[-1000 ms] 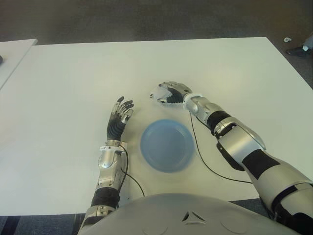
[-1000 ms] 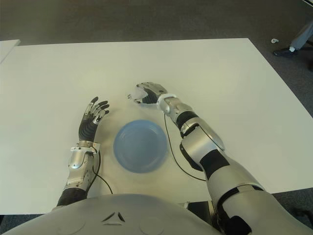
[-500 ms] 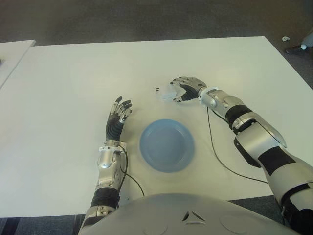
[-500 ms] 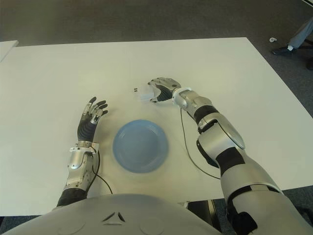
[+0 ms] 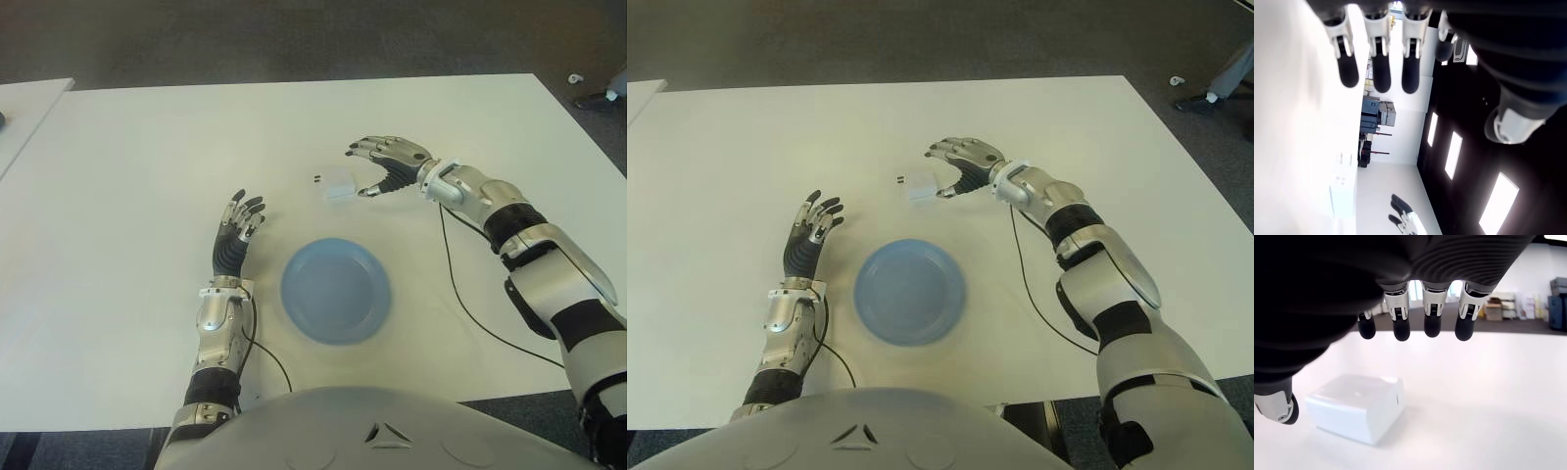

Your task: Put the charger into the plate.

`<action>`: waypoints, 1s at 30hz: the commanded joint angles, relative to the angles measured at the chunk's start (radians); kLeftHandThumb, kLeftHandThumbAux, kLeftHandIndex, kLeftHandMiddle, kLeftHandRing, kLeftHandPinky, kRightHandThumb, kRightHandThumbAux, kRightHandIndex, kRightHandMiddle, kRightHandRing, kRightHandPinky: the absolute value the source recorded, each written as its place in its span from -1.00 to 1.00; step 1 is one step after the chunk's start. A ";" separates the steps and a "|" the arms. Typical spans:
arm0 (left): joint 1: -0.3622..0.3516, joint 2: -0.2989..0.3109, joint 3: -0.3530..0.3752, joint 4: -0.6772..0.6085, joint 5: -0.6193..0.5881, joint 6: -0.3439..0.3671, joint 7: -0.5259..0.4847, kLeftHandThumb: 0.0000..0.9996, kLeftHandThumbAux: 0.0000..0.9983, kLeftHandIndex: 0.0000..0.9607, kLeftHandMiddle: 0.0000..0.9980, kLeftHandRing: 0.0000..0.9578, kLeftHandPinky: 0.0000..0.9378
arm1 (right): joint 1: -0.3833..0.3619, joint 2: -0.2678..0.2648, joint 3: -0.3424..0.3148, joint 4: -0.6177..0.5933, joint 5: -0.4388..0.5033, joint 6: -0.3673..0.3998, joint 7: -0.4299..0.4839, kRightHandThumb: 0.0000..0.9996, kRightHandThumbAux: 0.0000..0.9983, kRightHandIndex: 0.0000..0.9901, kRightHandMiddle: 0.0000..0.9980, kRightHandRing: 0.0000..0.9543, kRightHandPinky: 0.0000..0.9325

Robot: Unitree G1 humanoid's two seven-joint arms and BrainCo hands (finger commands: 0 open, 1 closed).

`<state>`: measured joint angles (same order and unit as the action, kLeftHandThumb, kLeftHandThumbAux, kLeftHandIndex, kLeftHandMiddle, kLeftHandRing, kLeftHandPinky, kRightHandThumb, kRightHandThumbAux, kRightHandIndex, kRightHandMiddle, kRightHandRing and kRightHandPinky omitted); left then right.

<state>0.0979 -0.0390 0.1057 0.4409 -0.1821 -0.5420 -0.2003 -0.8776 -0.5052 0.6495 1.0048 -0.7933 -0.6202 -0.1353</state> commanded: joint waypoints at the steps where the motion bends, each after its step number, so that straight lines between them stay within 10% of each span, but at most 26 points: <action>1: 0.042 -0.007 0.005 0.075 -0.009 0.033 -0.010 -0.92 0.05 -0.79 -0.54 -0.54 -0.54 | 0.043 -0.025 -0.010 -0.037 -0.003 -0.013 0.017 -1.00 -0.08 -1.00 -1.00 -1.00 -1.00; 30: 0.025 0.000 0.026 0.095 -0.019 0.037 -0.039 -0.93 0.06 -0.79 -0.55 -0.55 -0.53 | 0.118 -0.115 -0.088 -0.197 -0.003 -0.054 0.046 -1.00 -0.15 -1.00 -1.00 -1.00 -1.00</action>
<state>0.0769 -0.0341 0.1296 0.4645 -0.1972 -0.5404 -0.2383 -0.7535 -0.6320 0.5671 0.7851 -0.7937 -0.6730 -0.0938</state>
